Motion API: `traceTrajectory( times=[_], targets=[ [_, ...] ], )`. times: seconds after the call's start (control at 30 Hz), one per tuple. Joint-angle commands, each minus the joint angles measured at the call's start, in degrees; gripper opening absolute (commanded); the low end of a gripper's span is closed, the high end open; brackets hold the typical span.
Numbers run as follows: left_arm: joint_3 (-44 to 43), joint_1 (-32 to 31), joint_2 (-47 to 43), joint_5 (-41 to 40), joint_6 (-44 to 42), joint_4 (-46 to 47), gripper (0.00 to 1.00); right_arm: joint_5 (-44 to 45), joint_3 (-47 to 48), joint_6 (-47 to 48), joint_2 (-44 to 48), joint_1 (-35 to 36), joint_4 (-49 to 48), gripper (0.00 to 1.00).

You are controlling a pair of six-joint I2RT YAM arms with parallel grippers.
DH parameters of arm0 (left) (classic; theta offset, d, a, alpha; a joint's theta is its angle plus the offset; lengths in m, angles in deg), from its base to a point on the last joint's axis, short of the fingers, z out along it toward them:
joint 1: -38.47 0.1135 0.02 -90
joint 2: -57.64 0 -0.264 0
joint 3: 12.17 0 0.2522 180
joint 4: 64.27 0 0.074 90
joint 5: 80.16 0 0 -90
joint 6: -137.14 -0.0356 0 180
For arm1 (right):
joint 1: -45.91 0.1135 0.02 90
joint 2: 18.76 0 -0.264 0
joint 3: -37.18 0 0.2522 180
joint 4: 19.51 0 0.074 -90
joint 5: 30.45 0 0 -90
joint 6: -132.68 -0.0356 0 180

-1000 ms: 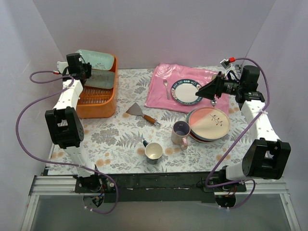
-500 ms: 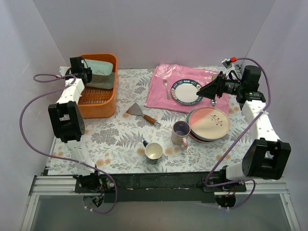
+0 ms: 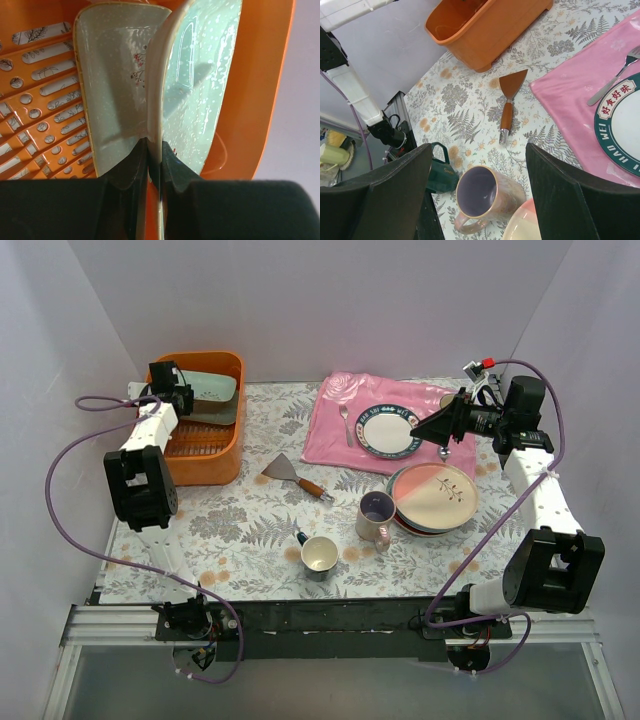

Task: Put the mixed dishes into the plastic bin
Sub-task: Place the plate in the plastic bin.

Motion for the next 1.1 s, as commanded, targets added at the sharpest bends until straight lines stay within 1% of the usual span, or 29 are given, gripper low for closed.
traceTrajectory(
  times=[0.0, 0.87, 0.93, 1.07],
  targets=[
    [-3.67, 0.07, -2.10, -0.47, 5.35, 5.44, 0.00, -1.01, -0.36, -0.62, 1.72, -0.44, -1.96, 0.83],
    [-3.49, -0.01, 1.68, -0.03, 7.91, 5.44, 0.00, -0.84, 0.08, -1.42, 1.10, -1.41, -2.48, 0.83],
    [-3.50, -0.01, 1.95, 0.06, 7.91, 5.35, 0.04, -0.84, 0.00, -1.33, 1.10, -1.49, -2.48, 0.83],
    [-3.14, -0.01, 2.30, 0.50, 8.26, 5.53, 0.05, -0.84, 0.00, -1.42, 1.10, -1.58, -2.57, 0.83]
  ],
)
